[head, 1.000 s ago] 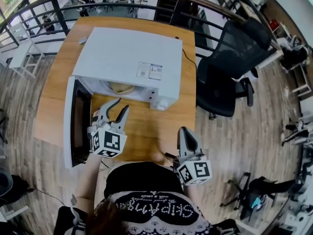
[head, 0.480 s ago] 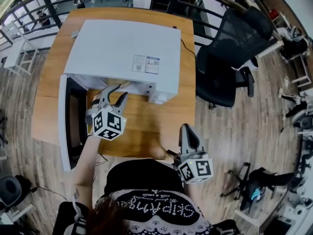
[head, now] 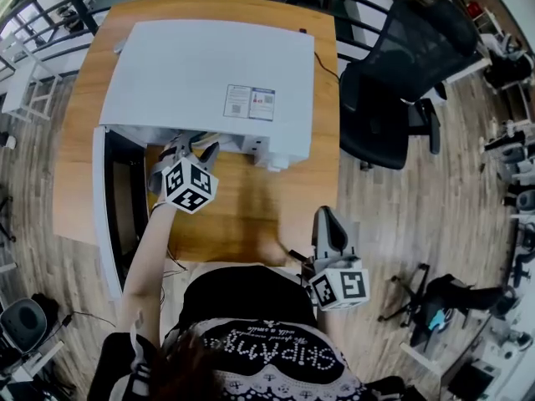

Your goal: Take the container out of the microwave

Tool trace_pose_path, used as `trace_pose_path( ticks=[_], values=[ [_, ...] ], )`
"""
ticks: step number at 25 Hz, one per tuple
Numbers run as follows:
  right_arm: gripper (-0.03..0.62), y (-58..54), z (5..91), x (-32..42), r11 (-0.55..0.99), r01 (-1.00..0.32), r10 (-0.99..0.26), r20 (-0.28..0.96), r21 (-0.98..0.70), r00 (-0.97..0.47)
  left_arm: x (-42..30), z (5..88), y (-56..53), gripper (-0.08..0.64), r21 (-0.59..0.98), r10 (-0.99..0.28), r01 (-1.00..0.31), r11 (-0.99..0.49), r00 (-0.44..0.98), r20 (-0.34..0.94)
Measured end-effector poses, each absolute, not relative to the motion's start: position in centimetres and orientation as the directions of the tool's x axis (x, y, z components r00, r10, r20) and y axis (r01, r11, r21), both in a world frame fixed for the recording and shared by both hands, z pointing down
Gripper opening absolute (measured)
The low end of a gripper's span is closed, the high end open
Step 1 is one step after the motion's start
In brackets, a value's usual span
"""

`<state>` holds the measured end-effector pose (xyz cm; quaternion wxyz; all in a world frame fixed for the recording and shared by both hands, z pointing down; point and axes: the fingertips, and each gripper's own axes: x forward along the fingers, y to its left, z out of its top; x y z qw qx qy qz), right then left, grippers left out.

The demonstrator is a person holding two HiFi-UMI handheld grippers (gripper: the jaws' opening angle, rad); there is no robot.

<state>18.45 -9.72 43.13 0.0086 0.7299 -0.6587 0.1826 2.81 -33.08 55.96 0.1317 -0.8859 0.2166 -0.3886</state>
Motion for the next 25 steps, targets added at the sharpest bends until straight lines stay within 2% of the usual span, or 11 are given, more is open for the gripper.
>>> trace_pose_path(
  ticks=[10,15,25],
  values=[
    [0.037,-10.2,44.1,18.5,-0.161,-0.958,-0.945,0.316,-0.237,0.081,2.5,59.1,-34.0,0.176,-0.423,-0.444,-0.17,-0.89,0.531,0.721],
    [0.037,-10.4,44.3,18.3,-0.167,-0.957,-0.943,0.323,-0.238,0.084,2.6,59.8,-33.9,0.147,-0.452,-0.442,-0.11,-0.885,0.5,0.745],
    [0.037,-10.4,44.5,18.2,-0.172,-0.956,-0.94,0.331,-0.236,0.088,3.1,59.6,-34.4,0.071,-0.476,-0.448,-0.076,-0.876,0.494,0.746]
  ],
)
